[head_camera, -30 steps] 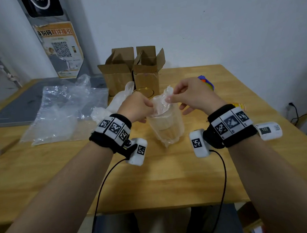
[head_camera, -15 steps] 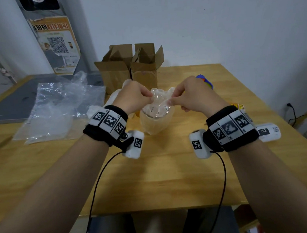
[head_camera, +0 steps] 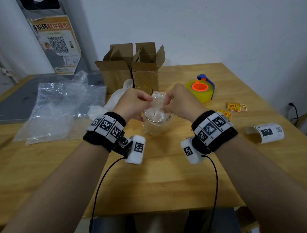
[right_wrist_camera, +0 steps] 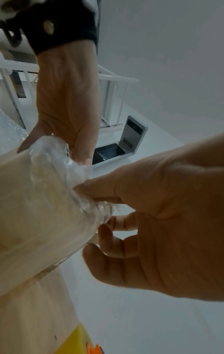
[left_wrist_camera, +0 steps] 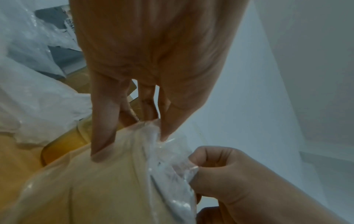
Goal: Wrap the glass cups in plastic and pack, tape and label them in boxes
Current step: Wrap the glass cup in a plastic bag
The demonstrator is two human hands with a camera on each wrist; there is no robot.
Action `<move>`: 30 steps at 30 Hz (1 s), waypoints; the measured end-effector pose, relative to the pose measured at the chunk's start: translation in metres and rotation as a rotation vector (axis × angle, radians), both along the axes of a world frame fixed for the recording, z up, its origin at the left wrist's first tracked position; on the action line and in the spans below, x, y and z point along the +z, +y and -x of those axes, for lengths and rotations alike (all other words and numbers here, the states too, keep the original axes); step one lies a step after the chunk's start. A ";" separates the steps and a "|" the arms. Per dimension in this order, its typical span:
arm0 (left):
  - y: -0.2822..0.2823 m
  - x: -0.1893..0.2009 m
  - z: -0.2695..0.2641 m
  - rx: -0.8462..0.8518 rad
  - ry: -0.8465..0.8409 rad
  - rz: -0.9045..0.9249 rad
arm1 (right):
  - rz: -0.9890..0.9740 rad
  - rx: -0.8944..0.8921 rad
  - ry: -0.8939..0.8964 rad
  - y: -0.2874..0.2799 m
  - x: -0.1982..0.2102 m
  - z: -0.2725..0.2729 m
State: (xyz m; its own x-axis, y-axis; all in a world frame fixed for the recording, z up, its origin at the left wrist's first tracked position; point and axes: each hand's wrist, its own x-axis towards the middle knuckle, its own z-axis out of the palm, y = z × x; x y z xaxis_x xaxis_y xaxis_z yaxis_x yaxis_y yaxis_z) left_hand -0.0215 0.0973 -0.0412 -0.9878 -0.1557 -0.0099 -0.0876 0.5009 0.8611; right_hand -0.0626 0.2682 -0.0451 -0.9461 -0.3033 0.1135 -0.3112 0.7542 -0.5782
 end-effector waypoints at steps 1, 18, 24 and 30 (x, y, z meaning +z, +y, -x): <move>-0.001 -0.002 0.002 0.022 -0.003 -0.024 | -0.014 0.003 0.009 -0.003 -0.001 0.000; -0.005 -0.025 0.021 0.137 -0.003 0.109 | 0.145 -0.039 0.034 0.001 0.011 -0.007; -0.008 -0.025 0.026 0.155 -0.062 0.098 | 0.207 -0.110 0.025 0.001 0.007 -0.005; -0.011 -0.033 0.029 0.150 -0.069 0.019 | -0.061 0.030 0.199 -0.011 0.003 -0.006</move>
